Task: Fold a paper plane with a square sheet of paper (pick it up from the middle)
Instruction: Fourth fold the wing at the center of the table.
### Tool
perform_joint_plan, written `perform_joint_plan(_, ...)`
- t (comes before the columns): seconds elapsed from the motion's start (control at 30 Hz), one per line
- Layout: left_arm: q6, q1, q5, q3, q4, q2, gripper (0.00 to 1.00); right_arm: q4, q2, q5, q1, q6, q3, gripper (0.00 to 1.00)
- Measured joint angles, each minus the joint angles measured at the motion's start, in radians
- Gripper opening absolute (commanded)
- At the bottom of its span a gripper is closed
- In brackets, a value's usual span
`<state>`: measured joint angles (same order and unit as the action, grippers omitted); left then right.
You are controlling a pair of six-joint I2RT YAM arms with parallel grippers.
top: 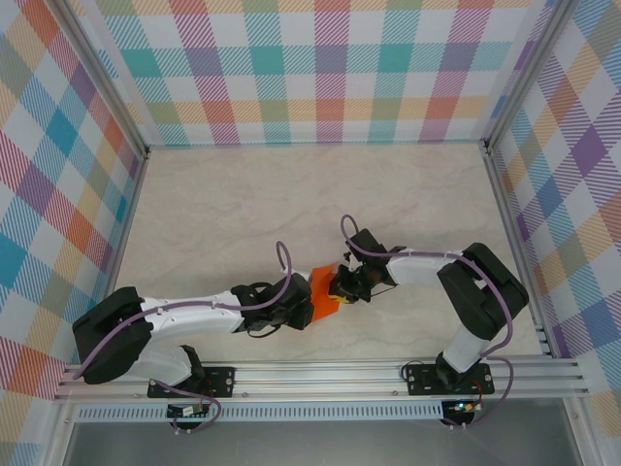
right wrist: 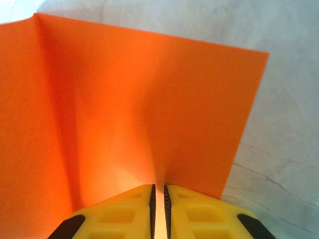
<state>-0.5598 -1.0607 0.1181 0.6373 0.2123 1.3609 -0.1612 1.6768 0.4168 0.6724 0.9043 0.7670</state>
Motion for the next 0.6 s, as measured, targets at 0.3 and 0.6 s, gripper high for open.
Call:
perform_joint_plan(0.3,0.003,-0.004,0.012,0.010,0.023,-0.001,0.53,-0.001,0.000,0.000,0.000,0.000,0.000,0.16)
perform_joint_plan(0.6,0.008,-0.005,0.024,0.034,0.029,-0.010,0.56,-0.001,0.000,0.000,0.000,0.000,0.001,0.16)
